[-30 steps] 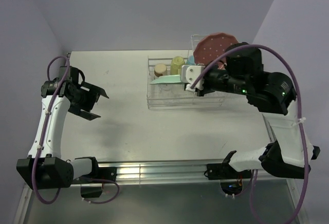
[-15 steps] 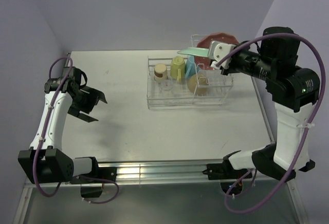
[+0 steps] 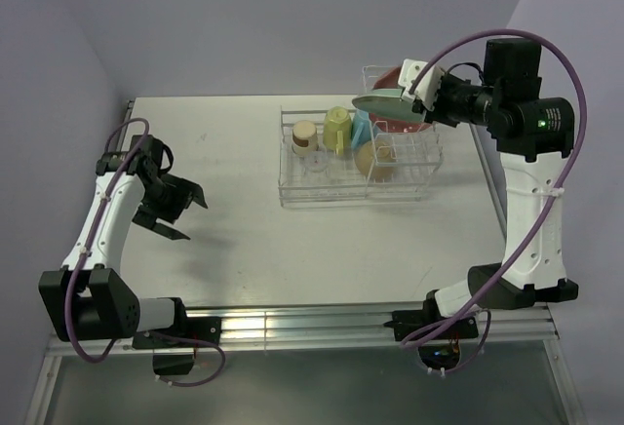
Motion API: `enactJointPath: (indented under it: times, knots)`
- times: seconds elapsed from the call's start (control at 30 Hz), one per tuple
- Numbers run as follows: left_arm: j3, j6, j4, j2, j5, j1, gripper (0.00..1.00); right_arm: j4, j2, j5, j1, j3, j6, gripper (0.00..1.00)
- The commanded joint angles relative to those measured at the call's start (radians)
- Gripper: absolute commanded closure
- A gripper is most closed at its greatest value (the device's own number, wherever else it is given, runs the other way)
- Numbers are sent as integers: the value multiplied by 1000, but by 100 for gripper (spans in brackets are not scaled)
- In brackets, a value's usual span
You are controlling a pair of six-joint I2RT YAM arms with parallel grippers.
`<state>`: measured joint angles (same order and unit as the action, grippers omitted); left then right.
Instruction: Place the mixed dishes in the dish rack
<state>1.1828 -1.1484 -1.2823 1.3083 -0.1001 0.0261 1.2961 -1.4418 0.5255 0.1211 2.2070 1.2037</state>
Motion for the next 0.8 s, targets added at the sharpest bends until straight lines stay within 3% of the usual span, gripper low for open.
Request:
enactJointPath:
  times: [0.0,0.17,0.77]
  knots:
    - [-14,-20,23,8,-3,-15,14,-115,73,54,-43,-59,22,100]
    - [-11,-27,32,31,2,-44,14,-103,112,54,-92,-136,42,100]
    - [-14,-16,55,65,0,-74,15,-80,69,70,-167,-162,131,100]
